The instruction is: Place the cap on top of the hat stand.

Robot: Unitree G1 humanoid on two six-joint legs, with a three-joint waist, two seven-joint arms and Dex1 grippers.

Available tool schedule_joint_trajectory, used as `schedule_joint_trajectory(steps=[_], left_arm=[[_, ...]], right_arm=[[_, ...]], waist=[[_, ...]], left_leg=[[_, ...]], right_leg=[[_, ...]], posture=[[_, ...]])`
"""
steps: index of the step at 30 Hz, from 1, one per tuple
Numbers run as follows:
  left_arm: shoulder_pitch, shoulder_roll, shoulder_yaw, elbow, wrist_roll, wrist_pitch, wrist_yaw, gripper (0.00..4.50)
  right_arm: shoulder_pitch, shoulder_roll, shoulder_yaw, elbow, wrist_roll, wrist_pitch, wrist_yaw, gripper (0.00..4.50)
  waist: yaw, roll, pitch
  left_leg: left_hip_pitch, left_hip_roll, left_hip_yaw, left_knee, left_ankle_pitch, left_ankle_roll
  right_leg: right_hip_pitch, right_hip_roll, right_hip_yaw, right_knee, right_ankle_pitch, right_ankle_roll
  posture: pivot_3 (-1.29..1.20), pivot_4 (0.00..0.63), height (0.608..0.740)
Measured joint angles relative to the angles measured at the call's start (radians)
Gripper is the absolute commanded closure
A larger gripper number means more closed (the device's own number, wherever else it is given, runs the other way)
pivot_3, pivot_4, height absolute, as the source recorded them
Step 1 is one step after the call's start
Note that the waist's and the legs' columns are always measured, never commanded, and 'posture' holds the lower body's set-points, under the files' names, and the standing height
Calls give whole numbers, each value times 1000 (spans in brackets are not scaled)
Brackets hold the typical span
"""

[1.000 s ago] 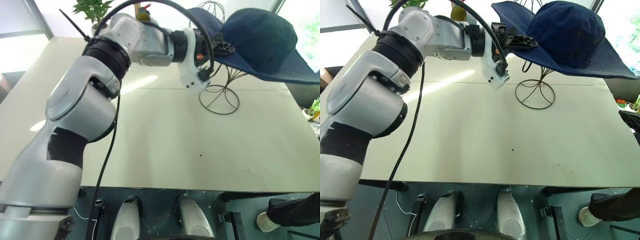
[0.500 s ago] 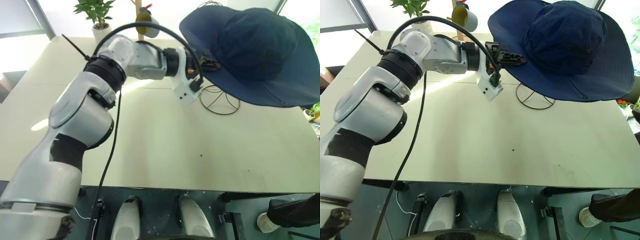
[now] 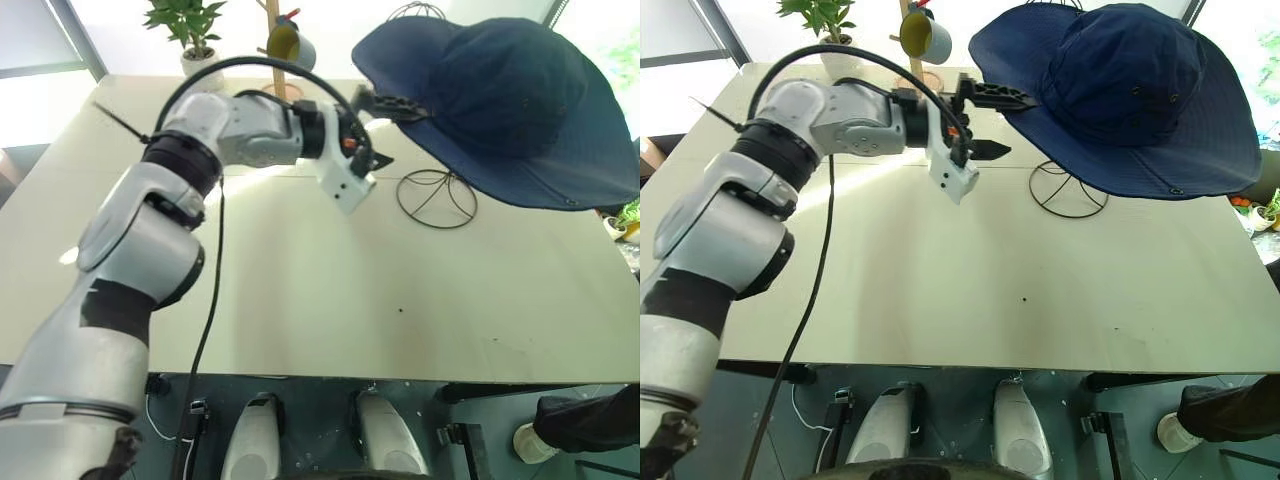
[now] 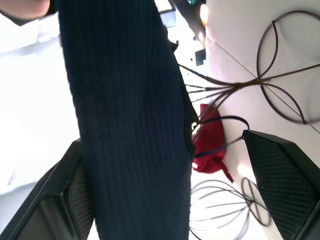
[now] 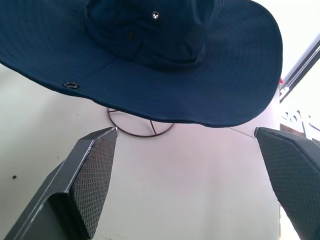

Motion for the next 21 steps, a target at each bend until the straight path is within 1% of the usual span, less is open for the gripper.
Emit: schedule_joint_trajectory(steps=[1, 2, 3, 4, 5, 7, 8, 10, 12, 14, 17, 21], left_arm=[[29, 18, 24, -12, -70, 7, -72, 13], [67, 34, 53, -42, -169, 38, -171, 13], [112, 45, 83, -86, -284, 91, -276, 13], [163, 58, 120, -158, -414, 190, -401, 13], [221, 70, 176, -249, -573, 347, -547, 13], [269, 107, 255, -374, -800, 650, -735, 13], [279, 150, 323, -454, -952, 886, -844, 13], [269, 215, 429, -529, -1141, 1194, -970, 13], [228, 277, 494, -520, -1241, 1404, -1073, 13], [182, 324, 535, -489, -1280, 1543, -1166, 13], [148, 348, 549, -453, -1290, 1619, -1304, 13], [129, 346, 546, -405, -1241, 1619, -1387, 13]], right_arm=[[-2, -6, 7, 7, -6, -2, 3, 0], [-4, -10, 13, 15, -11, -7, 8, 0], [-6, -12, 17, 26, -17, -11, 12, 0], [-11, -19, 24, 39, -20, -17, 18, 0], [-18, -34, 34, 59, -27, -25, 28, 0], [-31, -61, 44, 92, -39, -37, 44, 0], [-35, -82, 54, 115, -47, -46, 60, 0], [-41, -98, 64, 154, -65, -63, 88, 0], [-52, -122, 87, 199, -79, -76, 111, 0], [-79, -144, 109, 241, -95, -88, 132, 0], [-118, -169, 141, 281, -105, -108, 158, 0], [-144, -179, 179, 291, -110, -110, 191, 0]], waist=[[0, 0, 0], [1, 0, 0], [1, 1, 0], [1, 1, 0], [0, 1, 0], [-2, 1, 0], [-4, 1, 0], [-7, 1, 0], [-16, 1, 0], [-21, 1, 0], [-25, 2, 0], [-28, 2, 0]], left_leg=[[0, 0, 0, 0, 0, 0], [0, 0, 0, 0, 0, 0], [1, 0, 0, 0, 0, 0], [1, 0, 0, 0, 0, 0], [0, 0, 0, 1, 0, 0], [0, 0, -1, 2, 0, 0], [1, 0, -1, 2, 0, 0], [2, 0, -1, 2, 0, 1], [3, 0, -1, 3, 0, 1], [4, 0, -2, 3, 0, 1], [6, 0, -2, 3, 0, 1], [6, 0, -2, 3, 0, 1]], right_leg=[[0, 0, 0, 1, 0, 0], [0, 0, 0, 1, 0, 0], [0, 0, 0, 2, 0, 0], [0, 0, 0, 2, 0, 0], [0, 0, 0, 3, 0, 0], [0, 0, 0, 4, 0, 0], [0, 1, 0, 6, 0, 0], [1, 1, 0, 7, 0, 2], [1, 1, 0, 10, -1, 2], [1, 1, 0, 11, -2, 2], [2, 1, 0, 12, -3, 1], [2, 1, 0, 13, -4, 0]], posture=[[0, 150, 739], [0, 150, 739], [0, 150, 739], [0, 150, 739], [0, 150, 739], [0, 150, 739], [0, 150, 739], [0, 150, 739], [0, 150, 739], [0, 150, 739], [0, 150, 739], [0, 150, 739]])
